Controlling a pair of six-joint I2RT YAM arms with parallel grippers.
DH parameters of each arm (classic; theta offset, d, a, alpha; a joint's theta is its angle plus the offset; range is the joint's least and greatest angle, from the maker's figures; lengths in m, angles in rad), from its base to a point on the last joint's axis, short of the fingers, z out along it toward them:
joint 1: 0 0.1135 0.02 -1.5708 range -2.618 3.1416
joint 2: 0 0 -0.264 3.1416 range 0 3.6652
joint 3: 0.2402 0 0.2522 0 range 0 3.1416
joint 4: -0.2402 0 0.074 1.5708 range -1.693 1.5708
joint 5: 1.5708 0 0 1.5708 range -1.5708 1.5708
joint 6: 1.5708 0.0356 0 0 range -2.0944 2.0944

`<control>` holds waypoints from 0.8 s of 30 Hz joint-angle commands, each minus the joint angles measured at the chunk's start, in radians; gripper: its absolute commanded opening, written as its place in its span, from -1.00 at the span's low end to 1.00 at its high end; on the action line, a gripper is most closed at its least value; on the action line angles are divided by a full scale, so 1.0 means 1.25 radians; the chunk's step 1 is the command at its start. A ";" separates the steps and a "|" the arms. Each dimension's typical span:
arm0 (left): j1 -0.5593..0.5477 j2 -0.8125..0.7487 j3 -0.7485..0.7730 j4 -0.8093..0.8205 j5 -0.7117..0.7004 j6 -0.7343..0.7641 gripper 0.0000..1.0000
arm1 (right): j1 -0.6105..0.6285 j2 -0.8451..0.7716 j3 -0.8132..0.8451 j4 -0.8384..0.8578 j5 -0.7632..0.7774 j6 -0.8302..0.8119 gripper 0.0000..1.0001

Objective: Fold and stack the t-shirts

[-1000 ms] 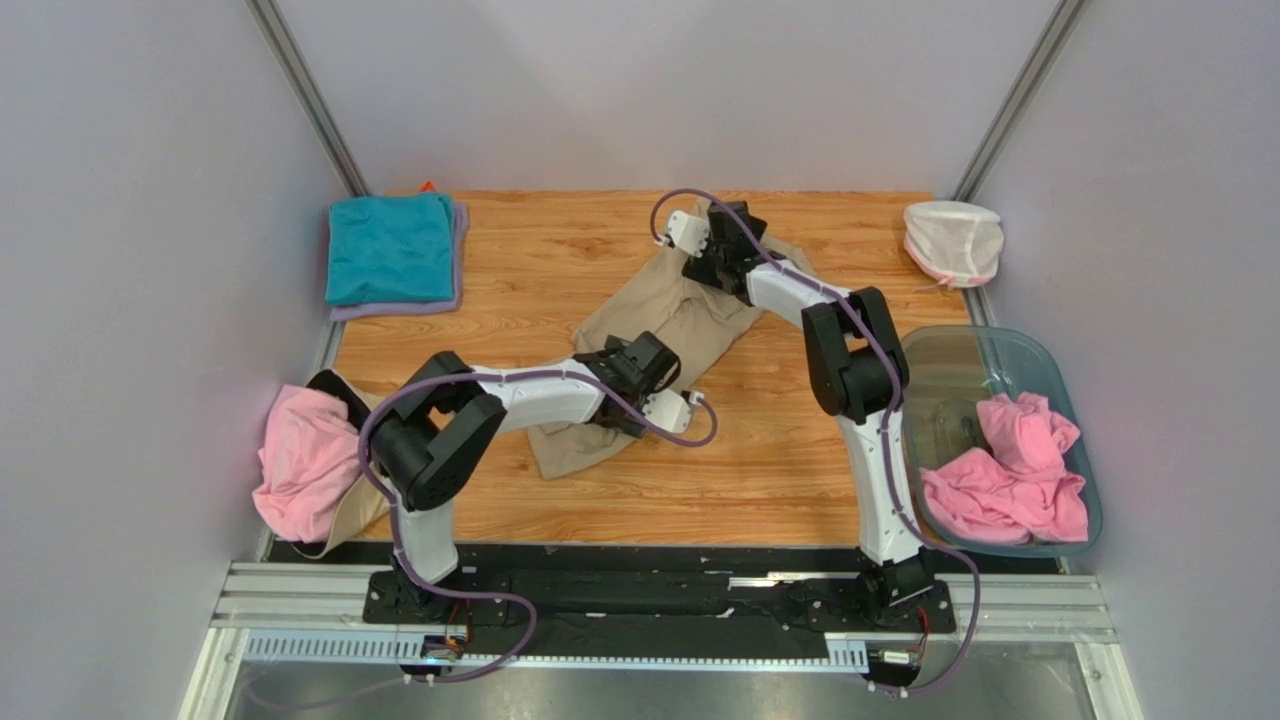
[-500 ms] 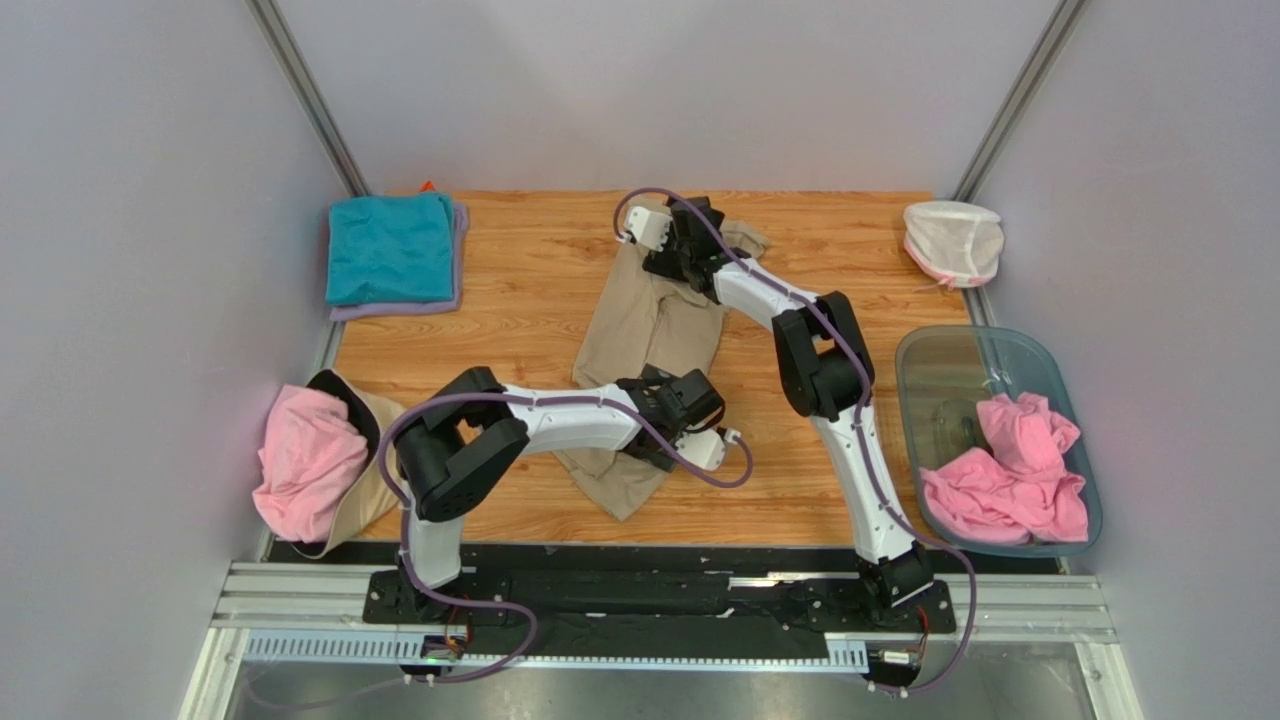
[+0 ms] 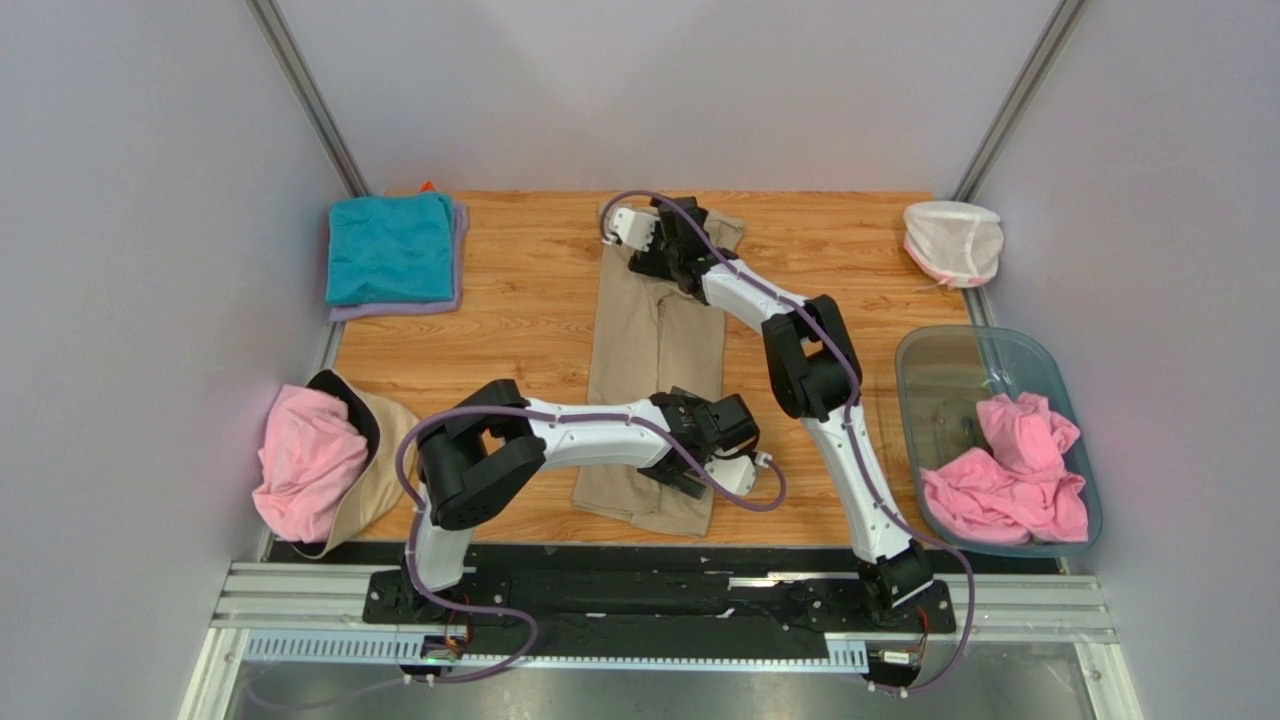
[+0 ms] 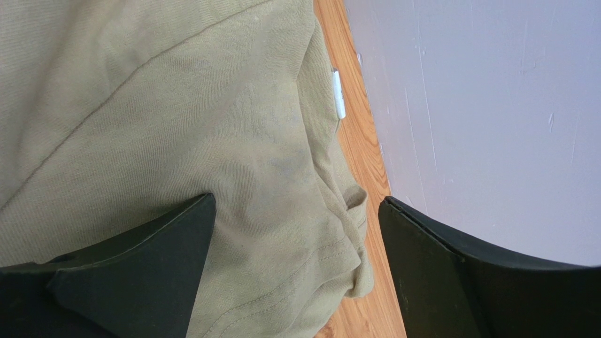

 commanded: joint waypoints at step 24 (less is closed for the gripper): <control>-0.029 -0.257 -0.116 0.189 -0.185 -0.026 0.95 | 0.045 -0.225 -0.243 0.072 0.094 0.034 1.00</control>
